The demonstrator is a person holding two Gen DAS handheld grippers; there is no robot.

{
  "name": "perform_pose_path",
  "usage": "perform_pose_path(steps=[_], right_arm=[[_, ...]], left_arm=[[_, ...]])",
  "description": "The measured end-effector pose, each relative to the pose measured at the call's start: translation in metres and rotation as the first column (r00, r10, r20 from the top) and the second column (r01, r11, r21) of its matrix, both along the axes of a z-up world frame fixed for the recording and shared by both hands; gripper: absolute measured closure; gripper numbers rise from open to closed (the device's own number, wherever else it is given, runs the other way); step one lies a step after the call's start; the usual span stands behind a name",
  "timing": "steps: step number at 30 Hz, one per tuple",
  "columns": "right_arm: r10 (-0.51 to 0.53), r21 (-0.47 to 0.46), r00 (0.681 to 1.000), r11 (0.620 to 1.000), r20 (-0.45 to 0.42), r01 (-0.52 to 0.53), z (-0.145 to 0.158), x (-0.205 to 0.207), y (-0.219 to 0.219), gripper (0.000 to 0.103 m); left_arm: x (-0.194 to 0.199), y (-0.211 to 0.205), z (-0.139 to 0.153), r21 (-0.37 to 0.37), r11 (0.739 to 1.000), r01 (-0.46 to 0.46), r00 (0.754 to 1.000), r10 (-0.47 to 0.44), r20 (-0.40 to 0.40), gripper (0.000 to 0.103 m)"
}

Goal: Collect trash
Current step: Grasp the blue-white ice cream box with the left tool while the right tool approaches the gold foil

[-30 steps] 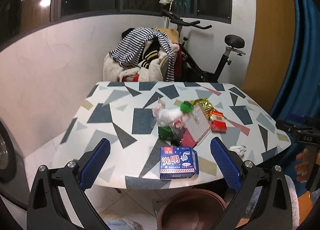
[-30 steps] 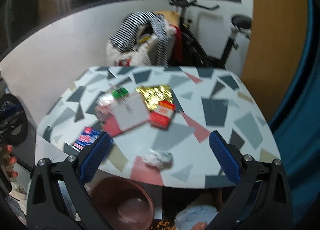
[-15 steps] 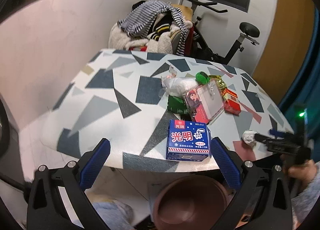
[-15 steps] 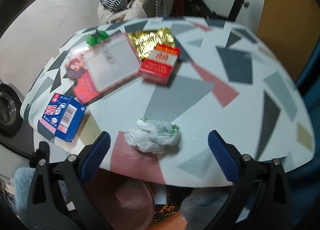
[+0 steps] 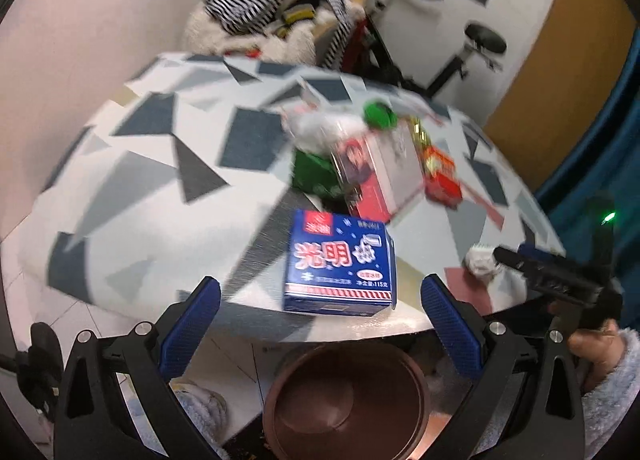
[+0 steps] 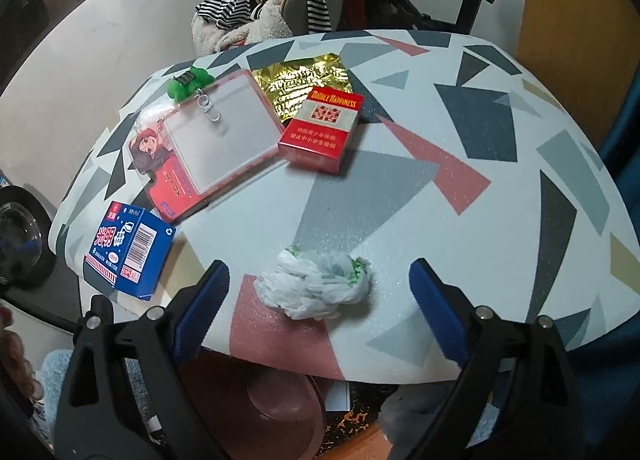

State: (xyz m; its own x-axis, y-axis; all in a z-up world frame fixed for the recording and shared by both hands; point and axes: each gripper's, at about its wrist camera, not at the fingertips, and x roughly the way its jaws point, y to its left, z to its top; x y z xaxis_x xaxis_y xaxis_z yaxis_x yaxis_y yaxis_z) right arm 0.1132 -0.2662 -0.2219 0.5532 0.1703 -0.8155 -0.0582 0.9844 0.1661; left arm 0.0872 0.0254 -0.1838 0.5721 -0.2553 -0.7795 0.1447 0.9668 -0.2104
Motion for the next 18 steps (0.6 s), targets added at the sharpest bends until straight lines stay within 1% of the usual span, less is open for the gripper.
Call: perform_pose_path(steps=[3,4,6,10,11,12,13,14,18], right_arm=[[0.01,-0.005,1.0,1.0,0.01,-0.01,0.004,0.002,0.0,0.013],[0.013,-0.003,1.0,1.0,0.014,-0.013,0.005,0.002,0.0,0.013],[0.019,-0.006,1.0,1.0,0.023,-0.019,0.008,0.003,-0.001,0.013],[0.042,-0.033,0.998,0.999,0.037,-0.04,0.014,0.009,-0.003,0.012],[0.046,-0.035,0.998,0.998,0.04,-0.045,0.015,0.011,-0.003,0.012],[0.052,-0.039,0.998,0.998,0.045,-0.05,0.017,0.014,-0.003,0.012],[0.061,-0.044,0.997,0.997,0.051,-0.058,0.019,0.017,-0.003,0.012],[0.07,-0.049,0.996,0.997,0.056,-0.067,0.02,0.02,-0.002,0.012],[0.146,-0.104,0.986,0.985,0.085,-0.137,0.03,0.037,0.011,0.01]], left_arm=[[0.018,-0.024,-0.021,0.081,0.995,0.054,0.998,-0.05,-0.046,0.005],[0.025,-0.032,-0.026,0.118,0.99,0.071,0.997,-0.066,-0.052,0.005],[0.033,-0.044,-0.034,0.164,0.982,0.095,0.995,-0.087,-0.055,0.005],[0.047,-0.056,-0.048,0.226,0.966,0.128,0.99,-0.112,-0.081,0.005],[0.051,-0.055,-0.051,0.218,0.968,0.127,0.99,-0.109,-0.09,0.005],[0.055,-0.053,-0.055,0.193,0.974,0.121,0.989,-0.102,-0.105,0.005],[0.057,-0.051,-0.056,0.166,0.979,0.114,0.989,-0.096,-0.117,0.008],[0.058,-0.047,-0.057,0.136,0.985,0.104,0.988,-0.087,-0.128,0.024],[0.059,-0.038,-0.055,0.077,0.993,0.088,0.988,-0.077,-0.133,0.023]])
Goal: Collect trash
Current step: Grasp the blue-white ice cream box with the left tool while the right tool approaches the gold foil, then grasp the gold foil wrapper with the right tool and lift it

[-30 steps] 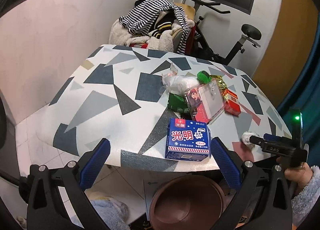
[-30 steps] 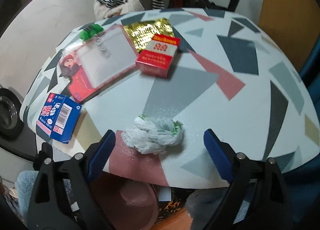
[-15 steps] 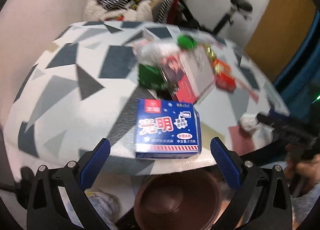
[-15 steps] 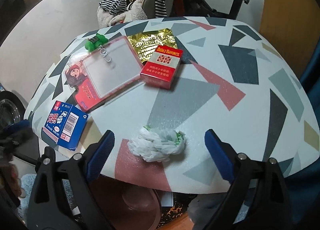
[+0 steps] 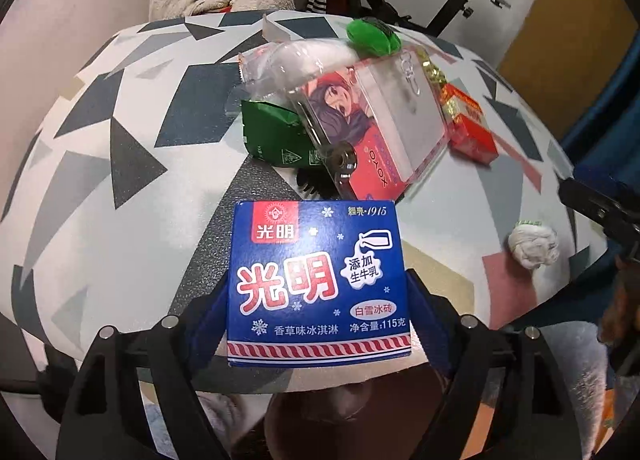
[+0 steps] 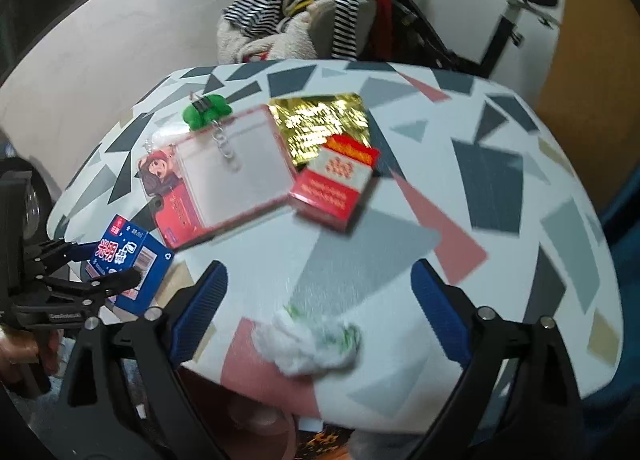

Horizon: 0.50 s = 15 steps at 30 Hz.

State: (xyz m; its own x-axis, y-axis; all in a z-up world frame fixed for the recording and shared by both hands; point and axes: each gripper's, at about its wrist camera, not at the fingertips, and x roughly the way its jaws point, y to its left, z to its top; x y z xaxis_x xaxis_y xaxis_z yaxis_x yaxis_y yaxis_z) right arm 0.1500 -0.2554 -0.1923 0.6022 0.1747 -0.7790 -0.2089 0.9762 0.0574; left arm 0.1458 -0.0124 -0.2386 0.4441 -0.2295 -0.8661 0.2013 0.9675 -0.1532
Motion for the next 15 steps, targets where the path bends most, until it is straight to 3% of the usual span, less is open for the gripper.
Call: perform_pose_path(steps=[8,15], right_arm=[[0.054,-0.011,0.998,0.999,0.034,-0.053,0.023,0.074,0.005,0.01],[0.014,-0.004,0.997,1.0,-0.076,-0.015,-0.007,0.175,0.002,0.014]], left_arm=[[-0.003,0.022,0.029,-0.047,0.997,-0.063,0.995,0.067,0.077,0.023],[0.002,0.054,0.049,-0.085,0.984,-0.154,0.978,0.164,0.129,0.023]])
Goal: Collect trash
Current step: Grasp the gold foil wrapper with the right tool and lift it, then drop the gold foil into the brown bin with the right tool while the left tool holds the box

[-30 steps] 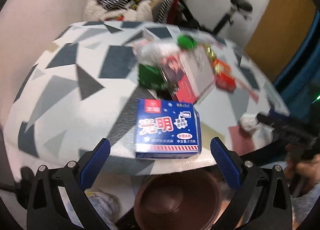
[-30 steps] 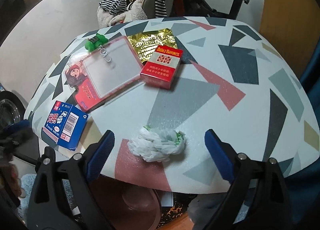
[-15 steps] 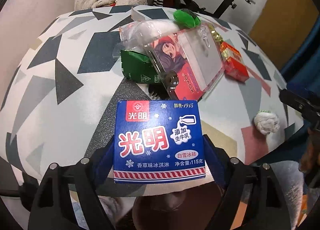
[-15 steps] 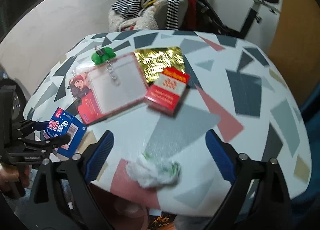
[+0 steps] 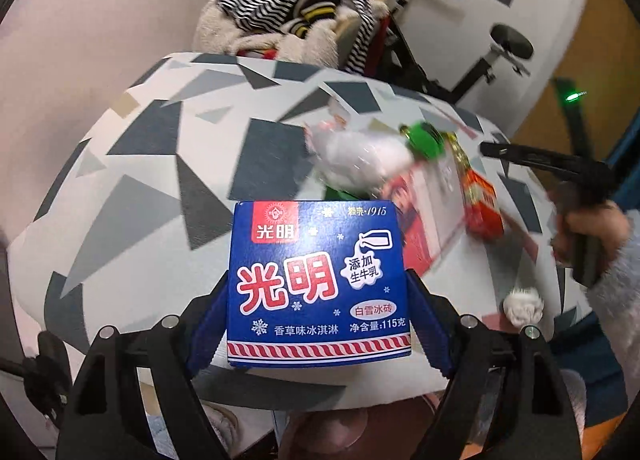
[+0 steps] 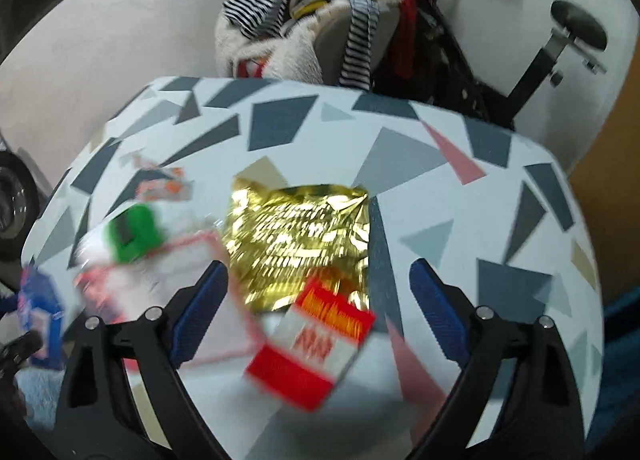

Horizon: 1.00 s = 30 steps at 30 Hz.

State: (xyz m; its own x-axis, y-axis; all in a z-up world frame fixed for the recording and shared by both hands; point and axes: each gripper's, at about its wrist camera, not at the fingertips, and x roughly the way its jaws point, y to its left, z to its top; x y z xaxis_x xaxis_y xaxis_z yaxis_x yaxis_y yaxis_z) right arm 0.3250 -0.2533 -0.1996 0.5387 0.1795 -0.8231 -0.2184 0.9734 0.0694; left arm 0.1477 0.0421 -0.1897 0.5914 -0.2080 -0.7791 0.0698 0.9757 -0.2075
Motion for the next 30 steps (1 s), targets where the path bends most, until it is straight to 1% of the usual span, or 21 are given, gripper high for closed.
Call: perform_pose_path(steps=[4,6,7,8,9,10,11,12,14,15,18,21,22,26,30], right_arm=[[-0.058,0.033,0.996,0.998,-0.071,0.06,-0.026,0.041,-0.007,0.015],[-0.066,0.054,0.992,0.996,-0.109,0.072,-0.035,0.052,-0.008,0.017],[-0.065,0.06,0.989,0.996,-0.135,0.073,-0.041,0.057,-0.007,0.018],[-0.061,0.063,0.986,0.995,-0.158,0.072,-0.046,0.061,-0.006,0.022],[-0.058,0.068,0.983,0.995,-0.173,0.07,-0.049,0.062,-0.006,0.028],[-0.056,0.086,0.98,0.994,-0.191,0.074,-0.051,0.063,-0.008,0.05],[-0.068,0.095,0.979,0.992,-0.19,0.087,-0.049,0.063,-0.011,0.07],[-0.081,0.115,0.98,0.988,-0.18,0.103,-0.045,0.062,-0.015,0.073],[-0.101,0.179,0.984,0.976,-0.144,0.126,-0.031,0.056,-0.025,0.091],[-0.117,0.188,0.987,0.973,-0.113,0.137,-0.02,0.052,-0.03,0.091],[-0.144,0.19,0.988,0.97,-0.047,0.15,0.003,0.042,-0.039,0.095],[-0.173,0.186,0.983,0.969,0.052,0.161,0.039,0.022,-0.047,0.097],[-0.177,0.182,0.982,0.97,0.071,0.161,0.046,0.018,-0.049,0.098],[-0.159,0.147,0.972,0.98,0.172,0.134,0.082,-0.011,-0.051,0.098],[-0.122,0.118,0.964,0.988,0.237,0.096,0.108,-0.052,-0.048,0.098]], left_arm=[[0.002,0.014,0.001,0.002,1.0,-0.025,1.0,0.025,0.011,0.023],[0.004,0.019,0.0,0.007,0.999,-0.031,0.999,0.031,0.016,0.023],[0.005,0.02,0.001,0.007,0.999,-0.033,0.999,0.033,0.02,0.023],[0.005,0.022,0.0,0.007,0.999,-0.033,0.999,0.033,0.022,0.023],[0.006,0.023,-0.001,0.009,0.999,-0.033,0.999,0.033,0.021,0.023],[0.006,0.023,-0.001,0.011,0.999,-0.032,0.999,0.032,0.021,0.023],[0.006,0.024,-0.002,0.011,0.999,-0.032,0.999,0.031,0.022,0.023],[0.006,0.024,-0.002,0.01,0.999,-0.032,0.999,0.032,0.024,0.023],[0.006,0.024,0.0,0.006,1.0,-0.031,0.999,0.031,0.03,0.023],[0.005,0.024,0.0,0.004,1.0,-0.03,0.999,0.03,0.032,0.023],[0.004,0.023,0.003,-0.003,1.0,-0.027,0.999,0.027,0.037,0.023],[-0.002,0.02,0.009,-0.004,1.0,-0.022,0.998,0.022,0.051,0.023],[-0.005,0.019,0.012,-0.004,1.0,-0.019,0.998,0.019,0.059,0.023],[-0.017,0.012,0.022,0.001,1.0,-0.007,0.997,0.007,0.075,0.023],[-0.034,0.005,0.03,0.007,1.0,0.012,0.996,-0.013,0.092,0.023]])
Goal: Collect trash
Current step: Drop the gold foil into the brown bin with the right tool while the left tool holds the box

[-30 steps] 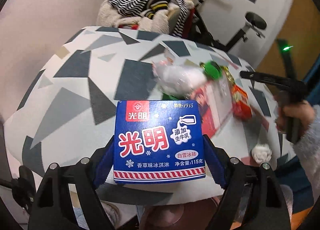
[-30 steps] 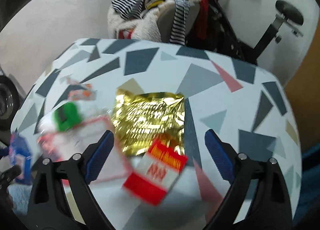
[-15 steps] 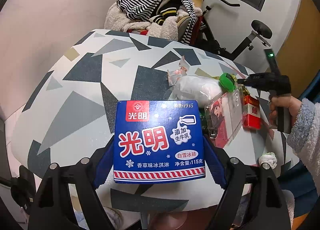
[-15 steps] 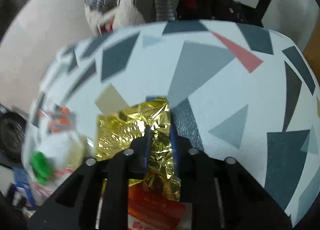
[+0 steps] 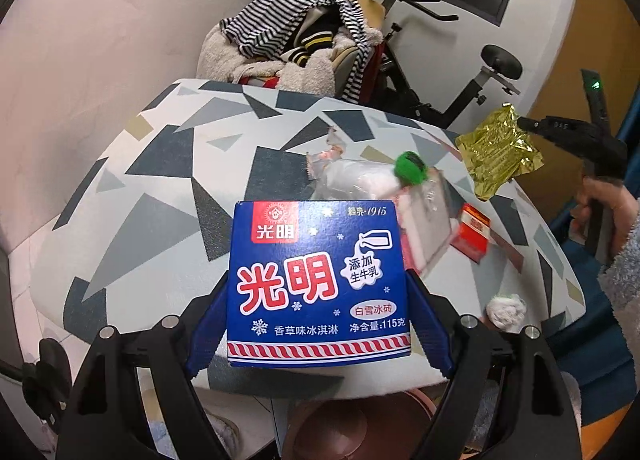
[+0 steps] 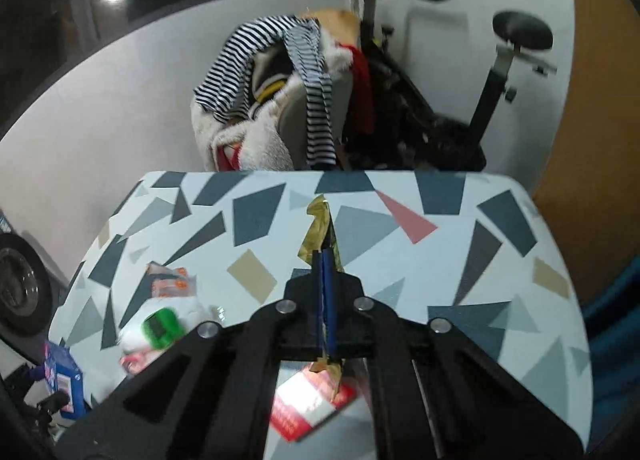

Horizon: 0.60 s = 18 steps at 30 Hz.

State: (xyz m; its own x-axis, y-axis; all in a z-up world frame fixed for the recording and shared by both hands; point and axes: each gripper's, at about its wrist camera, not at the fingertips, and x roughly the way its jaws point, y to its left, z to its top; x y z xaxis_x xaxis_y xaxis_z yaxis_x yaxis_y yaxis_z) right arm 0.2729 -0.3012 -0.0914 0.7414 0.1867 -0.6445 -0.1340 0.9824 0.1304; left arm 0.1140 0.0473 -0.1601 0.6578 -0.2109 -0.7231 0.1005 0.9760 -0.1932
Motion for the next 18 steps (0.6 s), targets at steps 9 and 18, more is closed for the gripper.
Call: perform_pose_path(steps=[9,18], right_arm=[[0.096,0.036,0.994,0.995,0.056,-0.098,0.026,-0.11,0.015,0.098],[0.241,0.082,0.97,0.967,0.022,-0.242,0.0,-0.228,0.045,0.098]], left_arm=[[-0.054,-0.012,0.016,0.003,0.999,0.046,0.998,-0.046,0.036,0.023],[-0.111,-0.015,0.002,0.02,0.996,0.082,0.996,-0.083,0.034,0.023]])
